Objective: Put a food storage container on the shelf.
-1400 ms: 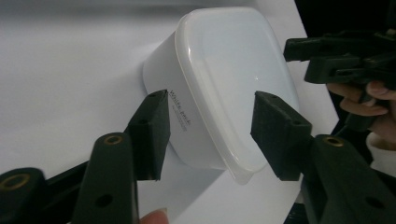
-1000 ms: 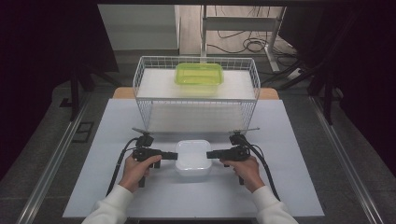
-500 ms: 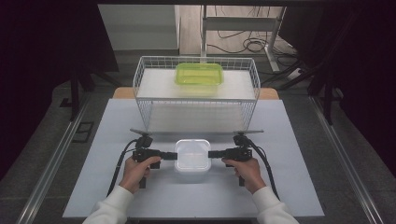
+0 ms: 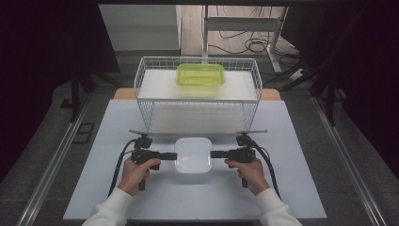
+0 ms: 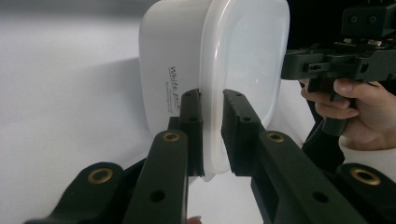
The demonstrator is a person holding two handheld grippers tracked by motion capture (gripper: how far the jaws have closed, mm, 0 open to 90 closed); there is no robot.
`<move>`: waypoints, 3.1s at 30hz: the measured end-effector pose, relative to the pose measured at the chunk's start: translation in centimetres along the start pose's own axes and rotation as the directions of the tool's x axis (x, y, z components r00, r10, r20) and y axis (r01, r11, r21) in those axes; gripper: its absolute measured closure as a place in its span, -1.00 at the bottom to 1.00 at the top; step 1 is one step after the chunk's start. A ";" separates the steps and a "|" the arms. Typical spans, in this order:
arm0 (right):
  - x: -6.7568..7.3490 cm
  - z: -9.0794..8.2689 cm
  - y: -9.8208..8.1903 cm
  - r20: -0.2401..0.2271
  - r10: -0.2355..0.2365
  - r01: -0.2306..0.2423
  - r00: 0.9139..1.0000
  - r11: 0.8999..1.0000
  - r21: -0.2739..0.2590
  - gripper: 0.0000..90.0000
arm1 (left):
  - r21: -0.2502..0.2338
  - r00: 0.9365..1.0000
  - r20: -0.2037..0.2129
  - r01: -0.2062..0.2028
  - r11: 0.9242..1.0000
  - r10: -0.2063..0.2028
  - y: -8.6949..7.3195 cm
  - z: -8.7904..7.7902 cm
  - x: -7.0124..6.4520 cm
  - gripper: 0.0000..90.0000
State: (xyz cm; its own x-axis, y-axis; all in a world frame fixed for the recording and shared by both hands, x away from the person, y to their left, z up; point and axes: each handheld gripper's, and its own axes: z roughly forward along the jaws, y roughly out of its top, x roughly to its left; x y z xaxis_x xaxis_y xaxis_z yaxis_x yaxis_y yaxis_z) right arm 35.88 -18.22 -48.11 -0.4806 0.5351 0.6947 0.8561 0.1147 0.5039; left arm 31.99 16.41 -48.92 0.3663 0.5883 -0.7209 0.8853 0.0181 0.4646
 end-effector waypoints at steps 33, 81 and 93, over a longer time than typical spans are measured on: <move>6.0 -4.6 3.5 0.016 -0.230 0.230 0.973 0.962 -0.148 0.72 | -0.128 0.982 -0.005 -0.186 0.974 0.187 3.6 -4.5 -6.4 0.77; 12.1 -10.0 22.0 0.062 -0.251 0.259 0.966 0.931 -0.256 0.73 | -0.197 0.981 0.011 -0.187 0.962 0.193 22.3 -8.9 -11.8 0.75; 9.6 -8.6 23.3 0.042 -0.140 0.146 0.989 0.960 -0.241 0.72 | -0.160 0.991 0.065 -0.104 0.982 0.116 24.0 -7.5 -9.4 0.76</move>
State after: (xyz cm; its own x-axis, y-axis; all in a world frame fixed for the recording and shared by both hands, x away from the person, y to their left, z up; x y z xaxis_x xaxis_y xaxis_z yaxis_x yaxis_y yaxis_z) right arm 49.58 -17.60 -25.33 -0.5873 0.5487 0.5950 0.7056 -0.0131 0.7085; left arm 47.63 17.37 -27.19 0.4841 0.5329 -0.6940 0.7848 0.0862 0.6137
